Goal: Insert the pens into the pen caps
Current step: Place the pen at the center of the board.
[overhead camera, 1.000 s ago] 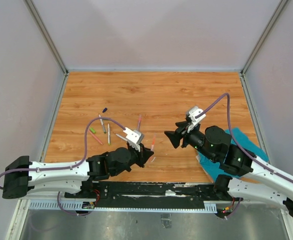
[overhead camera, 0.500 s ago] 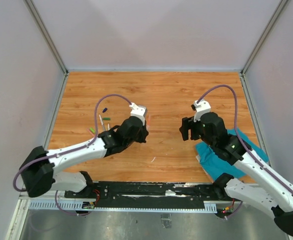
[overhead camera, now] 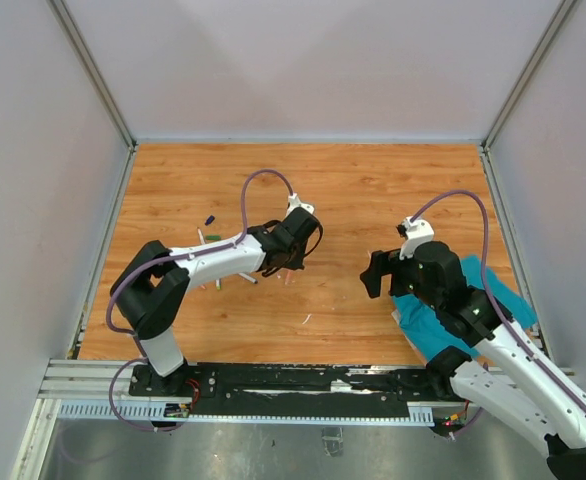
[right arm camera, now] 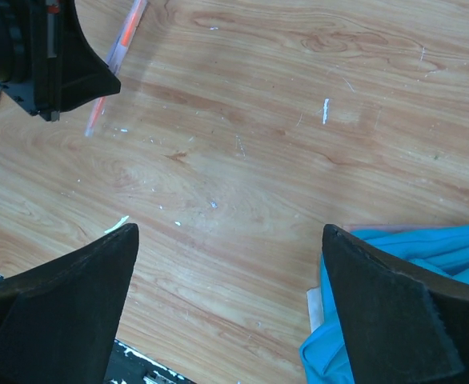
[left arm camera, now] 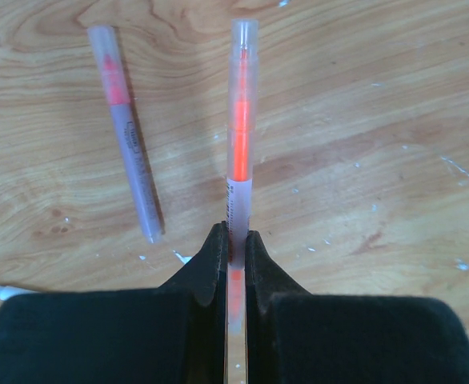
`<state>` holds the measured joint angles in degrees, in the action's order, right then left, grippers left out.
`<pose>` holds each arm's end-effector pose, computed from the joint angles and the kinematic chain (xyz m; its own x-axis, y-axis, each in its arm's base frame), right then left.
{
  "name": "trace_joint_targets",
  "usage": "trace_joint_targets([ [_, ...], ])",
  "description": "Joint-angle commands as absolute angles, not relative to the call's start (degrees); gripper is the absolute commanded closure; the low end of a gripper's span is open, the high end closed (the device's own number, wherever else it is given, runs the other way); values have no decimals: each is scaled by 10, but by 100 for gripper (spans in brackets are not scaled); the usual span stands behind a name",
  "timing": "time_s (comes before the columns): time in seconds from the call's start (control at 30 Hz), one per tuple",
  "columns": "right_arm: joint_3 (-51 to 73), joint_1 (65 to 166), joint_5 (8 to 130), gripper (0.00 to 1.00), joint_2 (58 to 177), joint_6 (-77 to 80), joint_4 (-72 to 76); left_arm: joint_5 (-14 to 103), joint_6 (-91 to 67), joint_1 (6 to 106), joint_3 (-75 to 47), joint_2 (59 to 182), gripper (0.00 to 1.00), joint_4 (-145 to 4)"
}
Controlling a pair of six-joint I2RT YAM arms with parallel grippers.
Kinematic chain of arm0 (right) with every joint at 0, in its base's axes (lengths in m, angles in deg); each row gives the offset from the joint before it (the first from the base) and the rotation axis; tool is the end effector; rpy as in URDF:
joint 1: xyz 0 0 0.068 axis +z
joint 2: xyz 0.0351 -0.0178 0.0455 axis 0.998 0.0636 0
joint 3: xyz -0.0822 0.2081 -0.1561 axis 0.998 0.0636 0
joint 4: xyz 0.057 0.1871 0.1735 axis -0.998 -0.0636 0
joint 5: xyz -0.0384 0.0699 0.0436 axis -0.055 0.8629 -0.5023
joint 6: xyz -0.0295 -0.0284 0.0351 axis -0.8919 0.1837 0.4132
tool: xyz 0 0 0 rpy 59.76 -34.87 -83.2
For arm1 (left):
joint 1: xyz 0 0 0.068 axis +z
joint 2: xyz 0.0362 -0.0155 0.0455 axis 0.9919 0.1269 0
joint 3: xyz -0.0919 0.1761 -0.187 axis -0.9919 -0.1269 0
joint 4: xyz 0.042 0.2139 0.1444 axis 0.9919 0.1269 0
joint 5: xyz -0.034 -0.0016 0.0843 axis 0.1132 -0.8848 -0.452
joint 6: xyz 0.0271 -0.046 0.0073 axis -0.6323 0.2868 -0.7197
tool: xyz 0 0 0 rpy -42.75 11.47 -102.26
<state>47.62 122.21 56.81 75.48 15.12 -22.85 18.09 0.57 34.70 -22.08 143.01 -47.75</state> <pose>0.1308 0.0911 0.2915 -0.5144 0.0596 -0.8555 -0.3677 0.8859 0.2828 0.2467 -0.2575 0.2013 -0.7366 0.2281 -0.6367 0.3063 0.9518 -0.0134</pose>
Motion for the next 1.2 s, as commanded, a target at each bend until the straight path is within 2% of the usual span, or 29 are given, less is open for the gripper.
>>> trace_joint_targets([
  [0.0, 491, 1215, 554, 2, 735, 193, -238, 182, 16, 359, -186, 1450, 99, -444],
  [0.27, 460, 1215, 549, 2, 757, 211, -268, 207, -6, 383, -173, 1449, 100, -437],
  [0.5, 494, 1215, 553, 1, 732, 214, -218, 231, -17, 400, -183, 1436, 99, -440],
  [1.17, 486, 1215, 550, 1, 724, 221, -258, 268, 18, 426, -140, 1522, 100, -425],
])
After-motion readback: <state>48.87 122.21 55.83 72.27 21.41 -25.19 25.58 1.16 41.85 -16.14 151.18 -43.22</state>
